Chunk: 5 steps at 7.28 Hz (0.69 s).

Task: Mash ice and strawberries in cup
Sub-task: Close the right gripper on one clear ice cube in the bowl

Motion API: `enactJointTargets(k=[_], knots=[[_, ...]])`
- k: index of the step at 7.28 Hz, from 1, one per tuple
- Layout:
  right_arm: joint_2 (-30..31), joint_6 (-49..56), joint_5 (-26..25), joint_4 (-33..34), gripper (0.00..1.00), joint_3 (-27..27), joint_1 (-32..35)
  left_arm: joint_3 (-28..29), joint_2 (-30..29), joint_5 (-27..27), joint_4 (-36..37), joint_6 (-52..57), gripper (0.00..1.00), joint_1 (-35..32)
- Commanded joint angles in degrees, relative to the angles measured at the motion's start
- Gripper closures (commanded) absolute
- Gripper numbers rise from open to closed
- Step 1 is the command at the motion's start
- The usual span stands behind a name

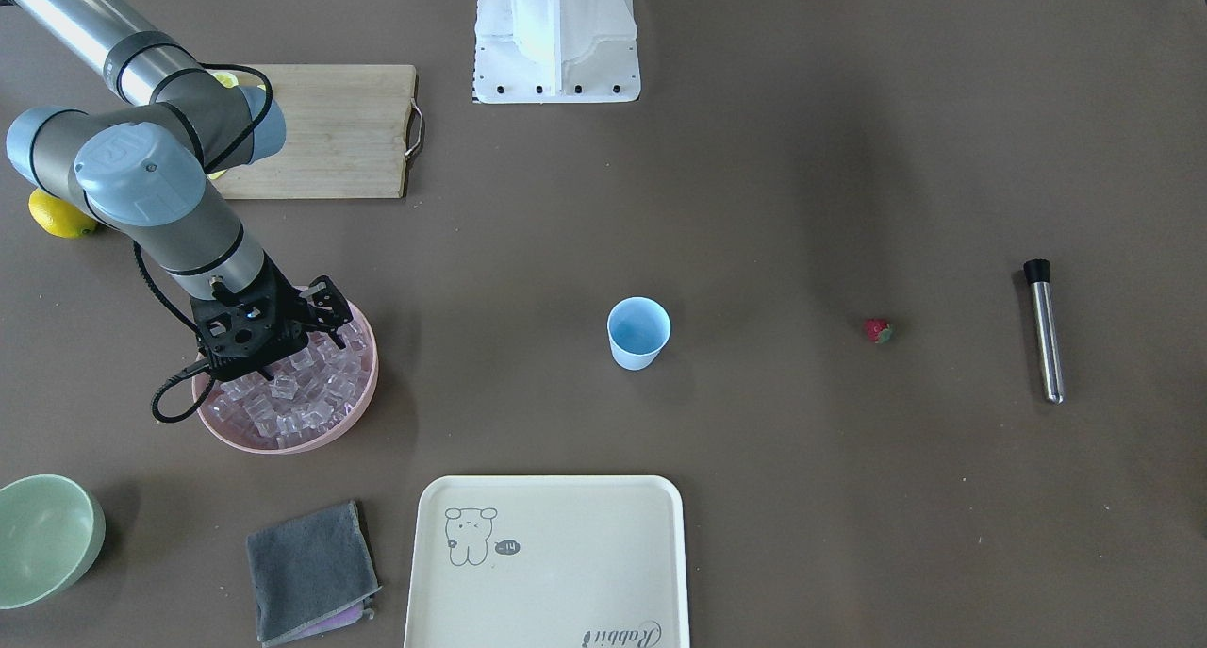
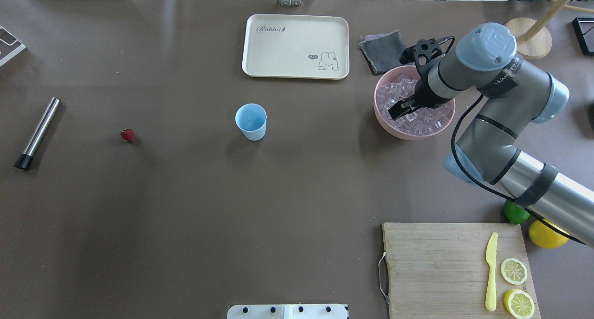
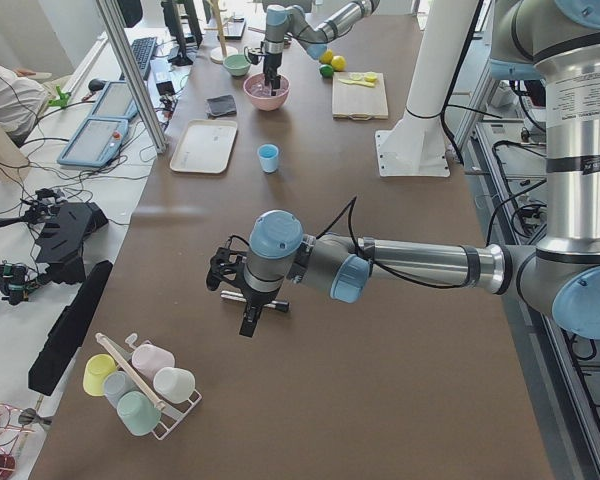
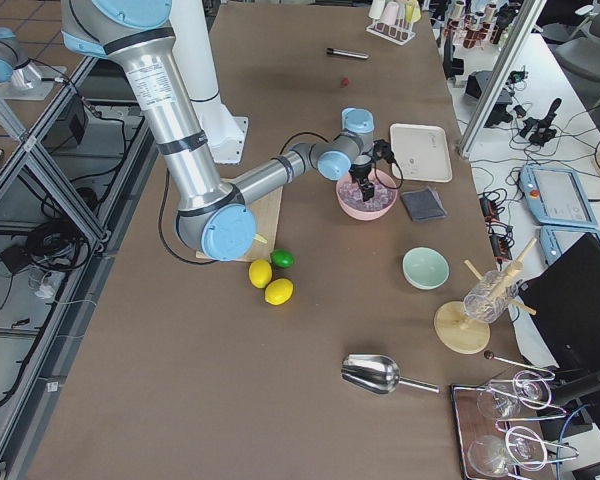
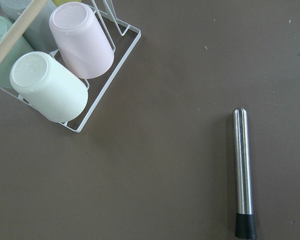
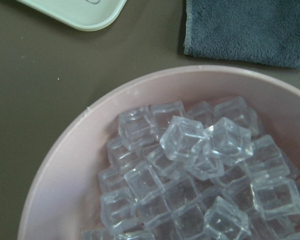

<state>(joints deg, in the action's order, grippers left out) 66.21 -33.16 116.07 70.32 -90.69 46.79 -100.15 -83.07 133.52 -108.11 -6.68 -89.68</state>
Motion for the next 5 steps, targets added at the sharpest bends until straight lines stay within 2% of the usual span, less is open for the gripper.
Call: enactJointTargets(k=[1,2,3,5], knots=[[2.0,-0.2,-0.1,0.1,0.15,-2.2,-0.3,0.0,-0.1,0.0,0.0,0.0,0.03,0.0],[2.3,-0.1,-0.5,0.1,0.29,-2.2,-0.3,0.0,-0.1,0.0,0.0,0.0,0.03,0.0],[2.3,-0.1,-1.5,0.1,0.36,-1.9,-1.3,0.0,-0.1,0.0,-0.3,-0.1,0.03,0.0],[1.6,-0.1,-2.1,0.1,0.34,-1.4,-2.0,0.3,0.0,0.0,-0.4,0.0,0.03,0.0]])
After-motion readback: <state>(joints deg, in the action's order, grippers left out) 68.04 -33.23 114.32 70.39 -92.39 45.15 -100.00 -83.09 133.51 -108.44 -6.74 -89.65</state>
